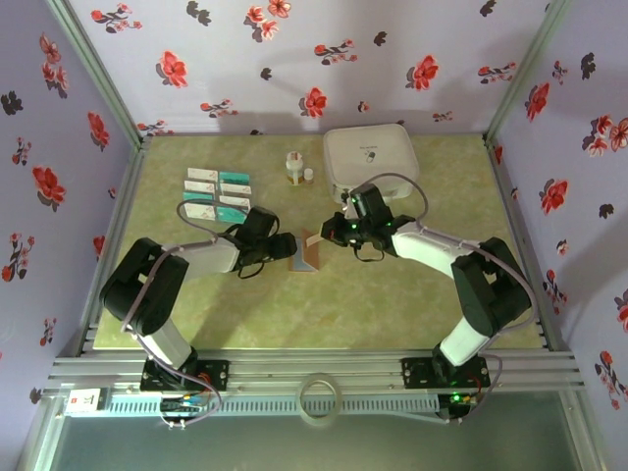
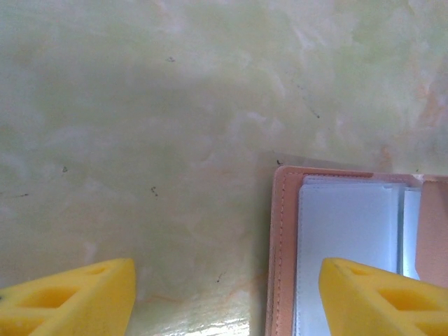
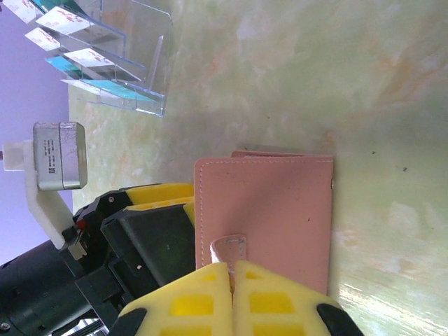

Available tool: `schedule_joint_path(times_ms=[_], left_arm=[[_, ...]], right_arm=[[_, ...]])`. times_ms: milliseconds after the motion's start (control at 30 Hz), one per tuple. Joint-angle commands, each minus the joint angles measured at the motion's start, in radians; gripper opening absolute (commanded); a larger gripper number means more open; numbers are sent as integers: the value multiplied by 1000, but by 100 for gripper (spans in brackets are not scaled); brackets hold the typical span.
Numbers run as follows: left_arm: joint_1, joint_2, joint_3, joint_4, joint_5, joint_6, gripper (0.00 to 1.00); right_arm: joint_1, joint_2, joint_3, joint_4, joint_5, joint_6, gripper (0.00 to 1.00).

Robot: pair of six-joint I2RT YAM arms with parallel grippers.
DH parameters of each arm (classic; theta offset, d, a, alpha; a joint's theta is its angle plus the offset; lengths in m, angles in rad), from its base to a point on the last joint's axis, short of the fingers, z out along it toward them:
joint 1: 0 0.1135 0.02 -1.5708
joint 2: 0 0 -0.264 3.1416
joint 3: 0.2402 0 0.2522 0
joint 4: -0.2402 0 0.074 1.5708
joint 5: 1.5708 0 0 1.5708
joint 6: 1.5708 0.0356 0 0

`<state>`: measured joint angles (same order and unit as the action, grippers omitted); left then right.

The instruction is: Put the credit cards into the card holder

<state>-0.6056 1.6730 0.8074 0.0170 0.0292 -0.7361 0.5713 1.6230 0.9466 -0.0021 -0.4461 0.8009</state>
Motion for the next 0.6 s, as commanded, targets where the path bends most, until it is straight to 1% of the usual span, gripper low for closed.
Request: schedule_joint_path(times_ms=[0, 167, 333, 567], left_arm=[[-39, 63, 17, -3, 60, 26, 71], [-51, 77, 32, -29, 47, 49, 71], [-72, 101, 63, -90, 14, 73, 71], [-103, 137, 127, -211, -48, 109, 70]], right_arm=[[-19, -40, -31, 25, -12, 18, 0], [-51, -67, -86, 49, -16, 23, 0], [-82, -82, -139, 68, -26, 23, 0], [-130, -79, -206, 88, -33, 10, 0]])
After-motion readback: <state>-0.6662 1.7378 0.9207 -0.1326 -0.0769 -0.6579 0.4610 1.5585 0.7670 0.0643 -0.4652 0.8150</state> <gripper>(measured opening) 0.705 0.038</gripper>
